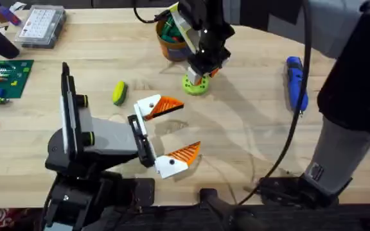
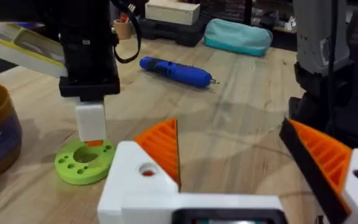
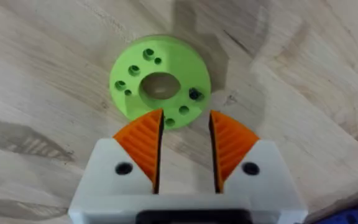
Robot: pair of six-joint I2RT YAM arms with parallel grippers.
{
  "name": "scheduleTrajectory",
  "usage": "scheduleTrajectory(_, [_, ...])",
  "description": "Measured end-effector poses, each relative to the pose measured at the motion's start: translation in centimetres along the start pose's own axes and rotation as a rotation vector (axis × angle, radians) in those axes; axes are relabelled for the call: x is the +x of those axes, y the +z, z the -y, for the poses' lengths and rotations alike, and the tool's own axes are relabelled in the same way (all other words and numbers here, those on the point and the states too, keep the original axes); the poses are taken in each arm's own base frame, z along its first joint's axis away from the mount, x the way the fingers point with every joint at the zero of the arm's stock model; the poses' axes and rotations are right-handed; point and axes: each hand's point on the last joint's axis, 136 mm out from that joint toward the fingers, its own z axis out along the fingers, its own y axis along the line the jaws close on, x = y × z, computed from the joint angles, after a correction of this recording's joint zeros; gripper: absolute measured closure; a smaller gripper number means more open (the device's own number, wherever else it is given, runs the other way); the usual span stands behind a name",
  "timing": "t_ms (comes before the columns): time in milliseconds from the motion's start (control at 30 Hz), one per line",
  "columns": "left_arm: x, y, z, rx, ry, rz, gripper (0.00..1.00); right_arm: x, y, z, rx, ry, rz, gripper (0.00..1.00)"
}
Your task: Pick up the gripper from the table and insert it into the empty holder that is missing its gripper. Then pick up a screw, insert it into the mounting hole, and use the screwdriver to tighten it. Finally, clean up the table by picking up the vegetable and placing it into the bucket.
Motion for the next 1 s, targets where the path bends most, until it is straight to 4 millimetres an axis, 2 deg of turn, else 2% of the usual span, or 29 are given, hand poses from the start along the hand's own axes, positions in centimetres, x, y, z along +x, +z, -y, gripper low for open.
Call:
scheduleTrajectory(233, [0.0, 0.0, 0.0, 0.0, 0.0, 0.0, 0.01, -0.1, -0.3, 0.1, 0.0, 0.002, 0.01, 0.578])
scheduleTrajectory(533, [0.0, 0.0, 0.0, 0.0, 0.0, 0.0, 0.01, -0.7, -2.4, 0.5, 0.001, 0.012, 0.076, 0.578])
scheduleTrajectory(767, [0.0, 0.0, 0.0, 0.0, 0.0, 0.0, 0.01, -1.6, -2.5, 0.5, 0.0, 0.014, 0.114, 0.578])
scheduleTrajectory(1000, [0.0, 0.0, 0.0, 0.0, 0.0, 0.0, 0.01, -1.7, -2.5, 0.5, -0.002, 0.014, 0.118, 0.578])
